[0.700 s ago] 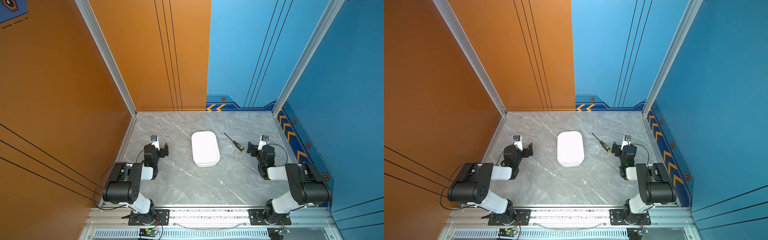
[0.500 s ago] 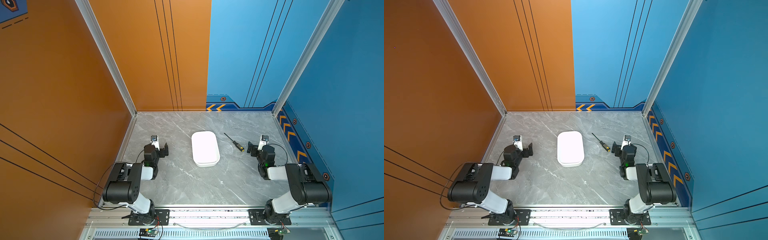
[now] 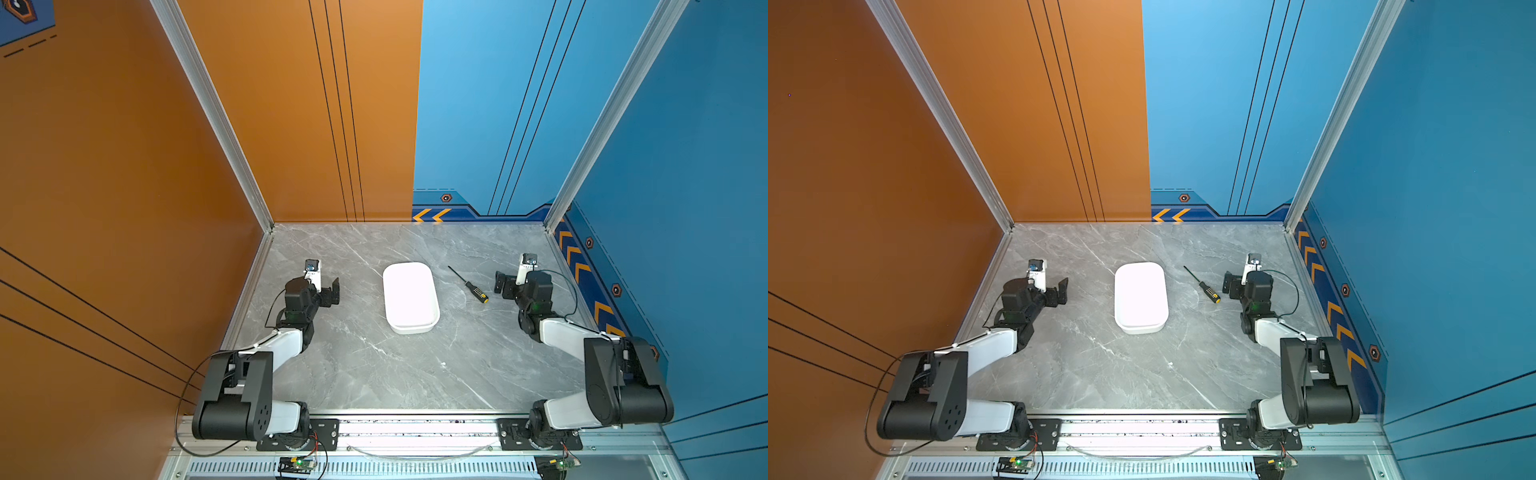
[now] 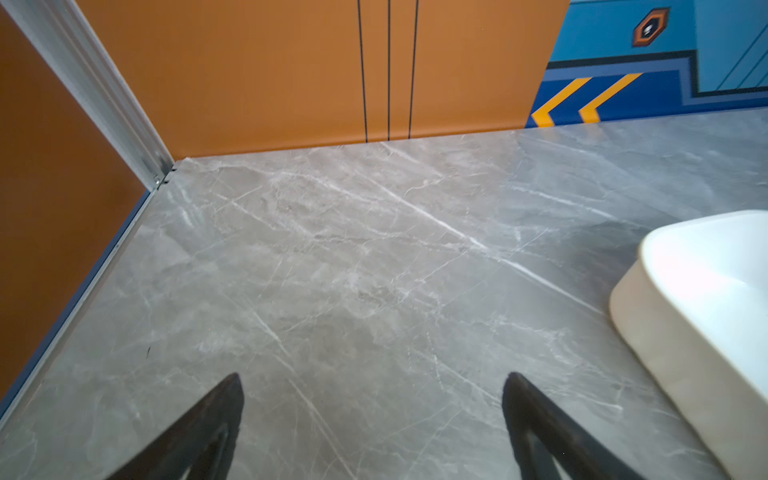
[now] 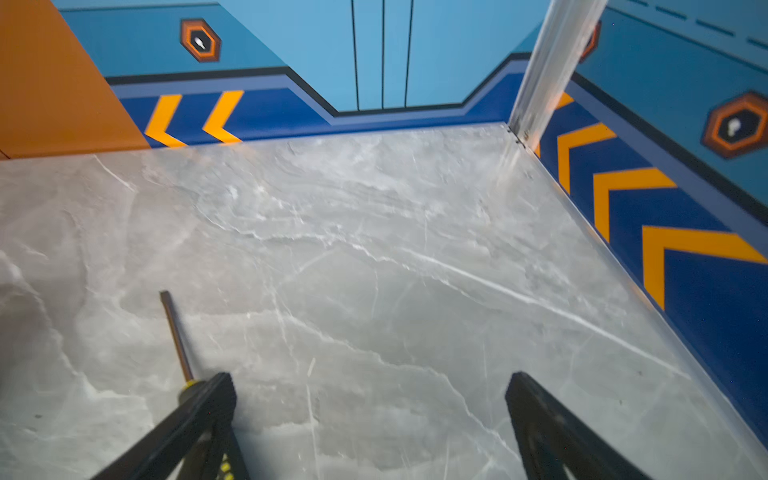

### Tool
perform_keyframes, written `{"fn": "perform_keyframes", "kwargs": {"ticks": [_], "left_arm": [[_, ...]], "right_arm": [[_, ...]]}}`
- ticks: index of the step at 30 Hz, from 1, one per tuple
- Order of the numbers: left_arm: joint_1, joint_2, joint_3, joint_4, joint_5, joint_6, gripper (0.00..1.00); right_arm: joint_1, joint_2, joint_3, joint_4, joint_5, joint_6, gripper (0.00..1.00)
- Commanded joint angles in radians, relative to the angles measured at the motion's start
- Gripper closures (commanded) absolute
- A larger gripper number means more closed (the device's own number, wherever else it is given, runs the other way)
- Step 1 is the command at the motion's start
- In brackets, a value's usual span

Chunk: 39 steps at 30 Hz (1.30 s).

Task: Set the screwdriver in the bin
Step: 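Move the right gripper down over the black-and-yellow screwdriver handle while the left arm shifts slightly, then close the right gripper on the screwdriver handle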

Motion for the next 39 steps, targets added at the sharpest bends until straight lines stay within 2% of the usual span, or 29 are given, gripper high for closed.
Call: {"fn": "perform_keyframes", "kwargs": {"ticks": [1,4,7,12,16,21,35,39], "left_arm": [[-0.004,-0.041,0.081,-0.232,0.192,-0.071,0.02],[-0.006,-0.016,0.142,-0.299,0.328,-0.189,0.02],[-0.006,0.035,0.213,-0.381,0.422,-0.309,0.02],[-0.010,0.103,0.244,-0.379,0.550,-0.422,0.02],[-0.008,0.132,0.245,-0.382,0.651,-0.462,0.02],[-0.013,0.164,0.248,-0.385,0.748,-0.514,0.02],[-0.046,0.218,0.271,-0.388,0.792,-0.550,0.02],[-0.047,0.229,0.281,-0.389,0.801,-0.560,0.02]], "right_arm": [[0.003,-0.004,0.206,-0.466,-0.163,-0.045,0.00],[0.003,0.083,0.415,-0.757,-0.278,-0.085,0.00],[0.005,0.172,0.557,-0.929,-0.360,-0.084,0.00],[0.030,0.261,0.649,-1.052,-0.425,-0.103,0.03],[0.058,0.295,0.661,-1.095,-0.443,-0.102,0.04],[0.093,0.341,0.655,-1.106,-0.374,-0.106,0.07],[0.127,0.451,0.717,-1.112,-0.252,-0.105,0.10],[0.129,0.486,0.744,-1.113,-0.238,-0.116,0.15]]}}
